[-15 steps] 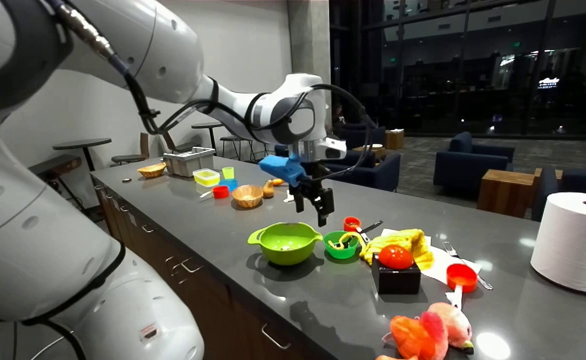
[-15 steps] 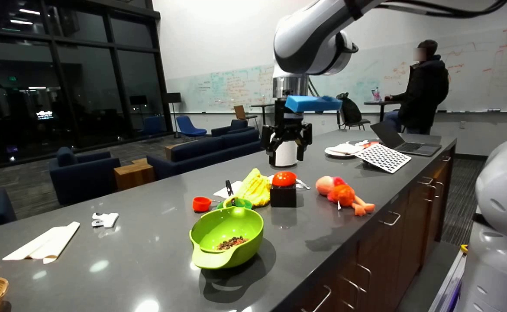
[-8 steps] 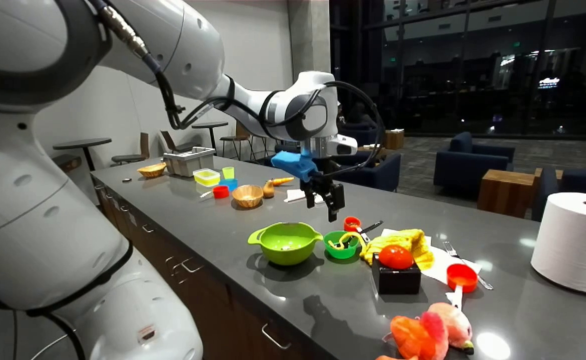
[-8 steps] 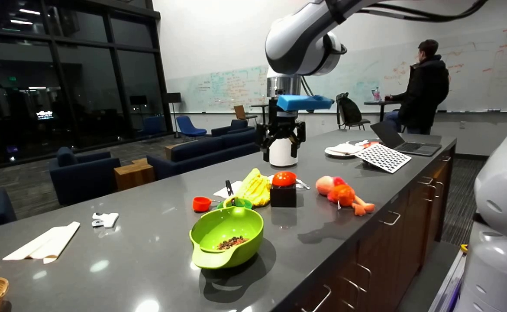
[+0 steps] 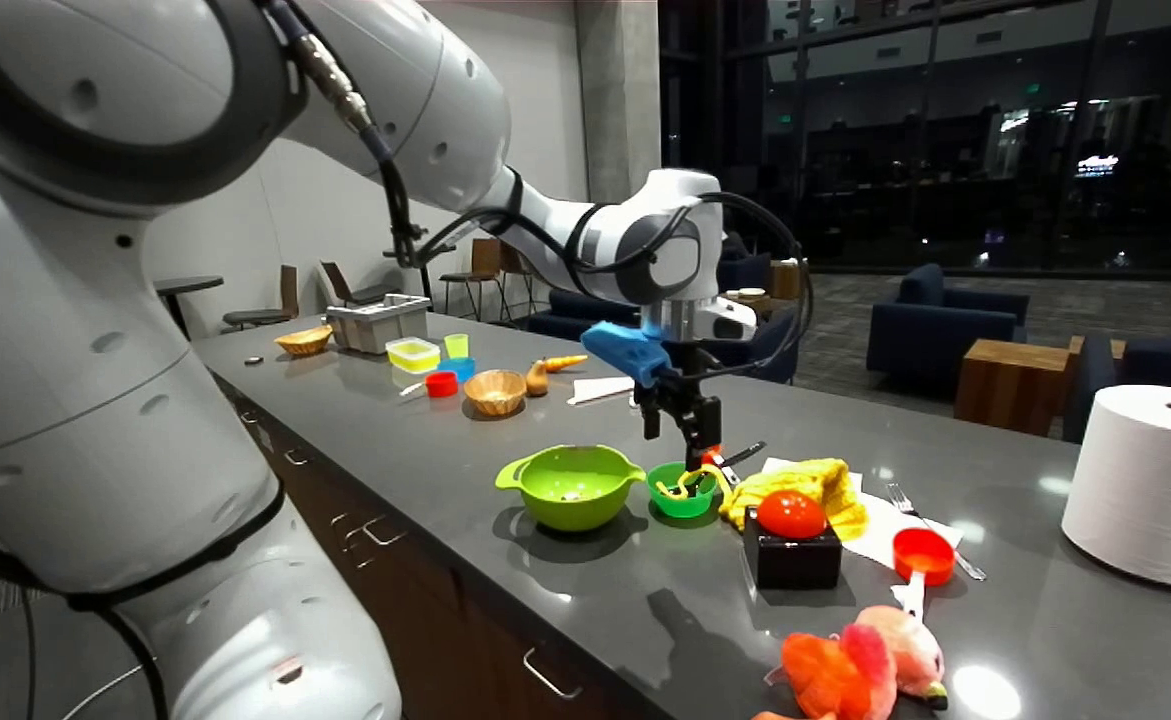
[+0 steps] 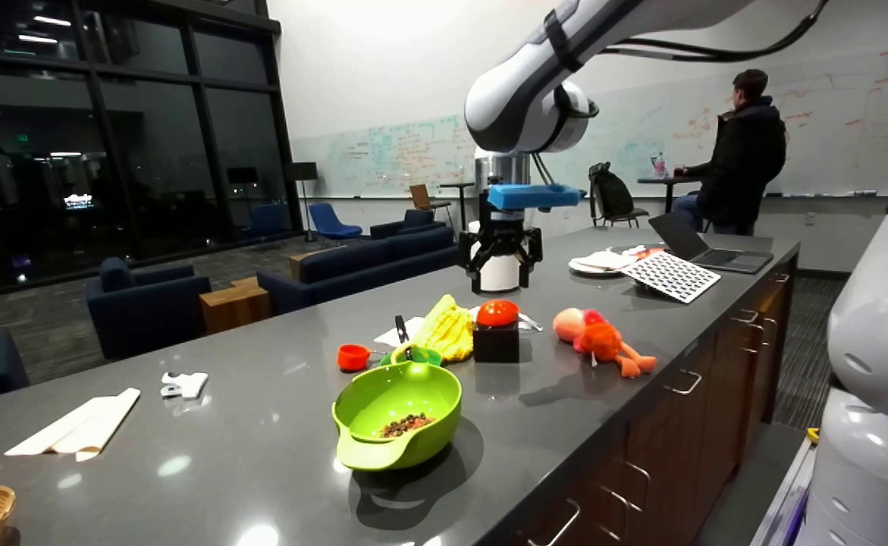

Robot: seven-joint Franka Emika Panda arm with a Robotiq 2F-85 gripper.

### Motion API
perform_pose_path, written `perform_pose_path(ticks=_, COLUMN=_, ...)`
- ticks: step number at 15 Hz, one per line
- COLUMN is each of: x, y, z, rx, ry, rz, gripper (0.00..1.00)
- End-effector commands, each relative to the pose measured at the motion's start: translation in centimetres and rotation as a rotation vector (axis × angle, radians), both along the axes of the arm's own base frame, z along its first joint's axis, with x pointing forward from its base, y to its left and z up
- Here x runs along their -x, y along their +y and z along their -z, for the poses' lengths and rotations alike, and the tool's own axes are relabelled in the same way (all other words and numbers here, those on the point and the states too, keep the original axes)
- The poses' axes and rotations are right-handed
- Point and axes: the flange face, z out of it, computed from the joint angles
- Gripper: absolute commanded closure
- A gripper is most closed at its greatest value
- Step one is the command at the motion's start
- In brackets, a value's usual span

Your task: Press on the orange plush toy

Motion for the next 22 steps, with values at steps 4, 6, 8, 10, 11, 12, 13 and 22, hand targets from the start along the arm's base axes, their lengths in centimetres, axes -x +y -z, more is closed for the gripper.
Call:
perform_pose_path(ticks=4, x=-7.6, y=-6.5, z=2.1, rx=0.0, ry=0.029, rz=0.123, gripper=0.0)
perform_pose_path(ticks=6, x=-9.9, y=-7.7, z=2.0, rx=-0.001, ry=0.02, rz=0.143, gripper=0.0)
perform_pose_path(ticks=8, x=-12.0, y=-8.7, z=1.8, rx=0.006, ry=0.008, rz=0.163, gripper=0.0)
perform_pose_path(ticks=10, x=-13.7, y=-9.5, z=1.6, rx=0.006, ry=-0.001, rz=0.181, gripper=0.0)
perform_pose_path(ticks=11, x=-14.4, y=-9.8, z=1.5, rx=0.009, ry=-0.005, rz=0.191, gripper=0.25)
perform_pose_path(ticks=12, x=-15.0, y=-10.1, z=1.4, rx=0.013, ry=-0.007, rz=0.195, gripper=0.26)
perform_pose_path(ticks=13, x=-15.5, y=-10.3, z=1.4, rx=0.014, ry=-0.009, rz=0.2, gripper=0.31)
perform_pose_path(ticks=22, x=-16.9, y=-12.1, z=1.4, rx=0.017, ry=0.032, rz=0.278, gripper=0.99)
